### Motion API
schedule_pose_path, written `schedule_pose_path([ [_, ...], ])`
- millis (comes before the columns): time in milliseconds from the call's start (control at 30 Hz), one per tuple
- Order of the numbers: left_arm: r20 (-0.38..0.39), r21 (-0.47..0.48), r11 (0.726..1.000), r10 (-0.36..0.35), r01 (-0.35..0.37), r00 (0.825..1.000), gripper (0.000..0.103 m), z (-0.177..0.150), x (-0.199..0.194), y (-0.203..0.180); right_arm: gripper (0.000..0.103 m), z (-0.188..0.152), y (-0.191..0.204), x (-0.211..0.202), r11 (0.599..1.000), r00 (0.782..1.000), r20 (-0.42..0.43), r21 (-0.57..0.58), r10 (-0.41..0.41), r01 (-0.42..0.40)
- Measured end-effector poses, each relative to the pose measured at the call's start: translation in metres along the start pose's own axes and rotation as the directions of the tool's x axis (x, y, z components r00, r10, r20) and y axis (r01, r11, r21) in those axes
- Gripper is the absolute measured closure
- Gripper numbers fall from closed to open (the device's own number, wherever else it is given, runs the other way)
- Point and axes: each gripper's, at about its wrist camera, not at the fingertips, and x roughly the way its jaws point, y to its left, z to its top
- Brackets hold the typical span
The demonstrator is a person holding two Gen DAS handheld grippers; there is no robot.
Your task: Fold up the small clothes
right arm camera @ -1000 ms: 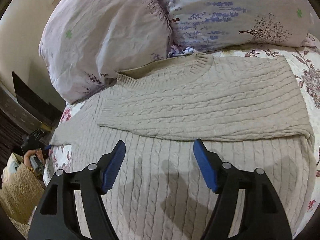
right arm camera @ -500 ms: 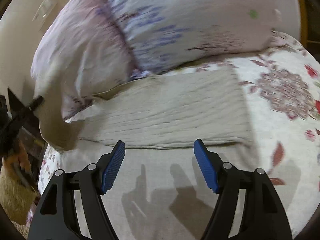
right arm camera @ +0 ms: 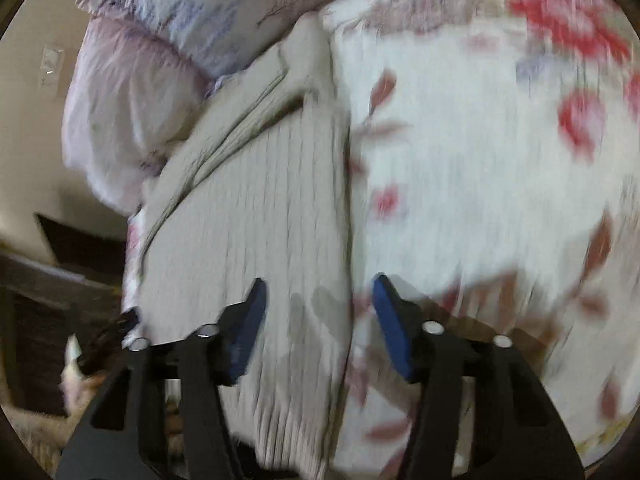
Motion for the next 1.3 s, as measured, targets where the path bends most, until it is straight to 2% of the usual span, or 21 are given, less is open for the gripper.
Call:
schedule_pose_path([
  [33,0.015,-0.002,1.0,-0.019,0.019,1.0,0.029,-0.011,-0.006,0.002,0.058,-0.011,-0.002,0.001,0.998,0.998,-0.037,0.018,0.053,-0.052],
  [100,-0.035,-0.031,0.991,-0.13,0.129,0.991,0.048,-0.029,-0.007,-0.003,0.071,-0.029,-0.006,0.006,0.987,0.983,-0.108,0.069,0.149,-0.142],
  [133,-0.041,-0.046,0.987,-0.153,0.151,0.987,0.048,-0.04,-0.011,-0.005,0.078,-0.043,-0.007,0.012,0.979,0.969,-0.153,0.096,0.193,-0.179],
  [267,-0.096,-0.077,0.972,-0.229,0.222,0.969,0.067,-0.069,-0.012,-0.02,0.092,-0.071,-0.001,0.023,0.962,0.939,-0.219,0.123,0.264,-0.242],
  [333,-0.105,-0.079,0.97,-0.238,0.23,0.966,0.073,-0.073,-0.009,-0.025,0.094,-0.067,0.006,0.023,0.96,0.941,-0.197,0.104,0.276,-0.26],
  [367,-0.125,-0.088,0.964,-0.259,0.249,0.958,0.088,-0.071,-0.003,-0.029,0.094,-0.061,0.01,0.022,0.96,0.943,-0.181,0.088,0.28,-0.268],
  [400,-0.134,-0.09,0.961,-0.272,0.261,0.953,0.094,-0.069,0.0,-0.031,0.094,-0.05,0.018,0.019,0.957,0.945,-0.151,0.06,0.291,-0.285],
  [467,-0.112,-0.064,0.946,-0.323,0.317,0.94,0.096,-0.046,0.003,-0.038,0.094,-0.029,0.03,0.013,0.949,0.944,-0.091,0.019,0.316,-0.315],
  [567,-0.02,0.016,0.938,-0.345,0.345,0.938,0.097,0.006,-0.001,-0.047,0.094,0.027,0.053,0.004,0.928,0.927,0.049,-0.046,0.371,-0.369],
  [700,0.179,0.073,0.941,-0.339,0.331,0.924,0.097,0.106,0.0,-0.053,0.094,0.118,0.081,0.008,0.916,0.888,0.224,-0.098,0.401,-0.388],
  [767,0.251,0.063,0.954,-0.301,0.294,0.92,0.094,0.147,0.006,-0.051,0.094,0.152,0.093,0.02,0.931,0.886,0.285,-0.099,0.365,-0.352],
  [800,0.27,0.037,0.959,-0.28,0.28,0.921,0.09,0.168,0.016,-0.05,0.084,0.174,0.097,0.032,0.946,0.892,0.315,-0.069,0.323,-0.318],
  [833,0.268,-0.004,0.966,-0.248,0.258,0.931,0.069,0.187,0.029,-0.047,0.05,0.19,0.095,0.045,0.956,0.901,0.325,-0.031,0.287,-0.293],
  [867,0.266,-0.038,0.972,-0.214,0.232,0.94,0.038,0.194,0.034,-0.044,0.031,0.202,0.092,0.057,0.967,0.916,0.322,0.008,0.239,-0.255],
  [900,0.266,-0.069,0.978,-0.173,0.198,0.948,0.031,0.2,0.039,-0.039,0.023,0.208,0.089,0.065,0.979,0.933,0.315,0.045,0.176,-0.2],
  [933,0.27,-0.092,0.979,-0.153,0.183,0.951,0.031,0.201,0.04,-0.032,0.023,0.209,0.087,0.07,0.982,0.94,0.31,0.076,0.144,-0.176],
  [1000,0.259,-0.086,0.979,-0.158,0.186,0.953,0.026,0.193,0.038,-0.02,0.021,0.202,0.082,0.07,0.971,0.934,0.298,0.071,0.198,-0.229],
  [1033,0.241,-0.078,0.982,-0.147,0.17,0.959,0.026,0.19,0.04,-0.017,0.021,0.196,0.081,0.067,0.978,0.937,0.3,0.044,0.181,-0.203],
  [1100,0.172,-0.07,0.986,-0.134,0.148,0.976,0.028,0.177,0.054,-0.008,0.021,0.193,0.077,0.066,0.985,0.943,0.294,0.028,0.155,-0.171],
  [1267,0.05,-0.108,0.982,-0.151,0.155,0.987,0.031,0.171,0.096,-0.009,0.021,0.18,0.052,0.068,0.973,0.948,0.266,0.099,0.175,-0.207],
  [1300,0.079,-0.097,0.984,-0.14,0.147,0.987,0.033,0.17,0.098,-0.014,0.021,0.18,0.05,0.068,0.973,0.949,0.26,0.098,0.178,-0.209],
])
